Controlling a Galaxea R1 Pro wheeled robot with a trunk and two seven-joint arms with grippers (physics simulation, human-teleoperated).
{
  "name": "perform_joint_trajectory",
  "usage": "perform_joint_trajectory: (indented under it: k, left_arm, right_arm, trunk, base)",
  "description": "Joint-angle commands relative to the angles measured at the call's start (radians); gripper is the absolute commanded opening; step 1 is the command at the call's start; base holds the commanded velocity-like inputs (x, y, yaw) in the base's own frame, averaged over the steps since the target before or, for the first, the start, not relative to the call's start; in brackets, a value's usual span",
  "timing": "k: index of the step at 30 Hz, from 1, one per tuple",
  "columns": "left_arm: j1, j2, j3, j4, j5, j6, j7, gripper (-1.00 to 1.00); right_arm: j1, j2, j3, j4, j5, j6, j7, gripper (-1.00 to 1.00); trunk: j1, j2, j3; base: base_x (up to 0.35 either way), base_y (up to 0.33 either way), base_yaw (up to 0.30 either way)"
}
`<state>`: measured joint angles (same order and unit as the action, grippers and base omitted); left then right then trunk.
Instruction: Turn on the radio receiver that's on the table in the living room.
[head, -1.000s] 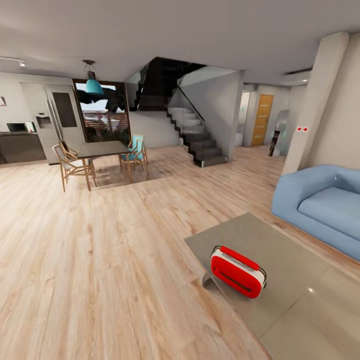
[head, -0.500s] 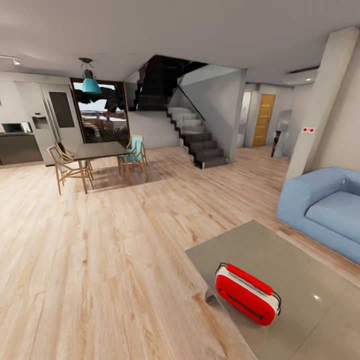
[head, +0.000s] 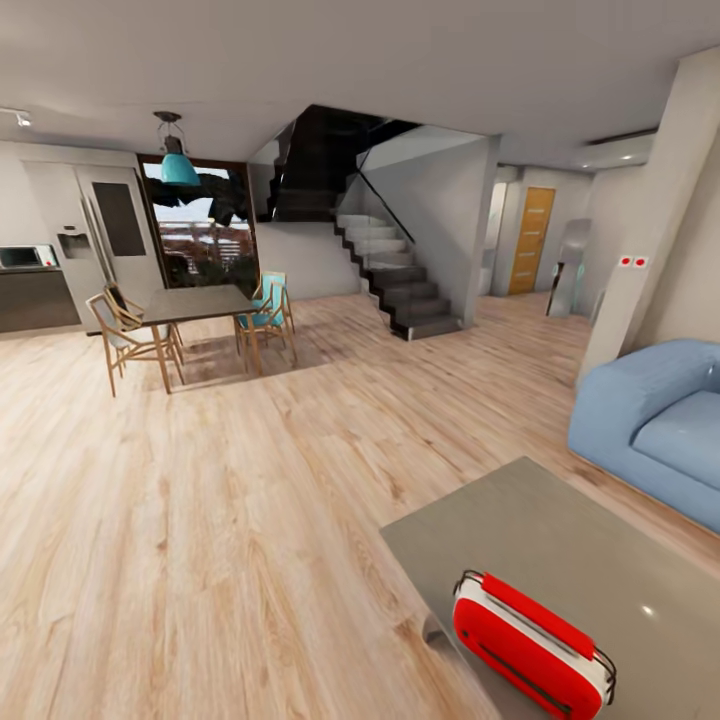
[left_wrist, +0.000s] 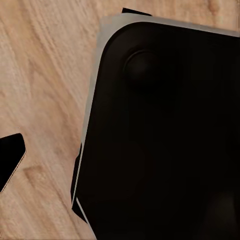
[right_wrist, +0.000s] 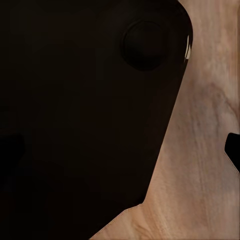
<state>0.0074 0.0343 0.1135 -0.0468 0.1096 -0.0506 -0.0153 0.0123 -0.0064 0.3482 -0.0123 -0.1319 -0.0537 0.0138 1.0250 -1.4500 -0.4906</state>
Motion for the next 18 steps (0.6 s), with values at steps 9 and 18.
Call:
perform_joint_trajectory:
  k: [9,18]
  left_arm:
    - [0.0,0.0,0.0,-0.001,0.0,0.0,0.0,1.0]
    - [0.0,-0.001,0.0,-0.001,-0.001,0.0,0.0,1.0]
  right_arm:
    - [0.0,0.0,0.0,0.0,0.0,-0.001,0.0,1.0]
    - [0.0,-0.001,0.0,0.0,0.002,-0.002,0.0,1.0]
  trunk:
    - [0.0,0.0,0.0]
    - [0.0,0.0,0.0]
  base:
    - [0.325,0.092,0.0]
    - [0.325,0.067,0.0]
